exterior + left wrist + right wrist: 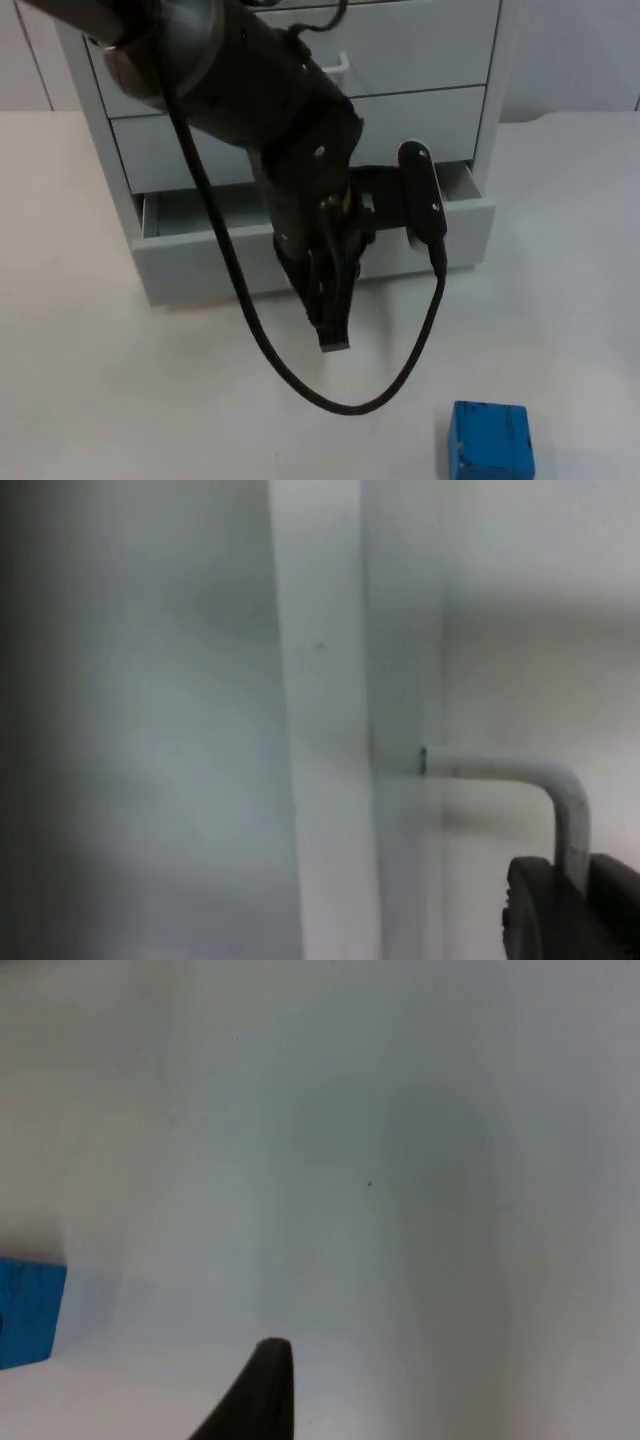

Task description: Open the drawer with the left hand, place the block into the drawer with the right hand, then close the drawer with the left hand.

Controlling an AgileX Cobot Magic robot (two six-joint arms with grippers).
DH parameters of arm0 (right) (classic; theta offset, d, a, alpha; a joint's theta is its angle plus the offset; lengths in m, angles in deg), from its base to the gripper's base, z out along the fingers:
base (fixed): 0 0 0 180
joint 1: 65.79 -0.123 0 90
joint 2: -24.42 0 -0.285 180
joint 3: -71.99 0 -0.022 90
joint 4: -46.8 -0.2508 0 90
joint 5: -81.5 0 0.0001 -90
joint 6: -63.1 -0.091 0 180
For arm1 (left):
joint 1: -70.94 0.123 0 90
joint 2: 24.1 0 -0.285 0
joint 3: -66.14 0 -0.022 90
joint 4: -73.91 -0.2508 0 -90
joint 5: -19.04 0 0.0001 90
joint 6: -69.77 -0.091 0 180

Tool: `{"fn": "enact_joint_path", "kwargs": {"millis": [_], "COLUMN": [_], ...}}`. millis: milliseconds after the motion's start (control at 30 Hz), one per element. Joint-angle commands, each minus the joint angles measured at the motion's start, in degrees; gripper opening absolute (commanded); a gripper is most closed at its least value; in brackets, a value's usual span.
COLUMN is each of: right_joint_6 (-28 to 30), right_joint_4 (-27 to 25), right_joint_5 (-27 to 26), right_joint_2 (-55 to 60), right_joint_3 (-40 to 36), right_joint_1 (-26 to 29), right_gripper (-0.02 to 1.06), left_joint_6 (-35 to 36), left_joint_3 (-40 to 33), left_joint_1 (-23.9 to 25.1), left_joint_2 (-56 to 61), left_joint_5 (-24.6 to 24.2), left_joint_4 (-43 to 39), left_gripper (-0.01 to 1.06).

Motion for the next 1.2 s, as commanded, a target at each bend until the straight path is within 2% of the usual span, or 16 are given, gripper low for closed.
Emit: {"fn": "enact_joint_path", "kwargs": {"millis": [0, 100, 200, 467, 667, 733, 767, 867, 900, 967, 1033, 1167], "right_joint_6": [0.17, 0.17, 0.17, 0.17, 0.17, 0.17, 0.17, 0.17, 0.17, 0.17, 0.17, 0.17], "right_joint_4": [-0.08, -0.08, -0.08, -0.08, -0.08, -0.08, -0.08, -0.08, -0.08, -0.08, 0.07, 0.07], "right_joint_5": [-0.05, 0.08, 0.21, 0.21, 0.21, 0.21, 0.21, 0.21, 0.21, 0.21, 0.19, 0.19], "right_joint_2": [-0.12, -0.12, -0.12, -0.12, -0.12, -0.12, -0.12, -0.12, -0.12, -0.12, -0.12, -0.12], "right_joint_3": [0.24, 0.24, 0.24, 0.24, 0.24, 0.24, 0.24, 0.24, 0.24, 0.24, 0.24, 0.24], "right_joint_1": [-0.31, -0.31, -0.31, -0.31, -0.31, -0.31, -0.31, -0.31, -0.31, -0.31, -0.31, -0.31], "right_gripper": [1.05, 1.05, 1.05, 1.05, 1.05, 1.05, 1.05, 1.05, 1.05, 1.05, 1.05, 1.05], "left_joint_6": [-5.25, -12.73, -15.13, -15.10, -8.25, -2.01, -2.01, 4.84, 4.84, 9.30, 10.92, 11.16], "left_joint_3": [-1.94, -1.94, -1.94, -2.05, -2.05, -2.05, -2.05, -2.97, -2.97, -4.54, -5.68, -6.70], "left_joint_1": [-1.83, -1.83, -1.83, -1.83, -1.83, -2.27, -2.27, -3.65, -3.65, -5.81, -7.17, -7.50], "left_joint_2": [-2.13, -2.13, -2.13, -1.12, 0.35, 0.97, 0.97, 1.65, 1.65, 2.33, 2.56, 2.69], "left_joint_5": [-7.10, -11.16, -12.99, -13.82, -8.15, -7.78, -7.78, -6.30, -6.30, -4.07, -3.07, -2.23], "left_joint_4": [13.40, 20.78, 23.45, 24.04, 20.16, 15.12, 15.12, 6.92, 6.92, 0.94, -1.41, -1.07], "left_gripper": [0.00, 0.00, 0.00, 0.00, 0.00, 0.00, 0.00, 0.00, 0.00, 0.00, 0.00, 0.00]}}
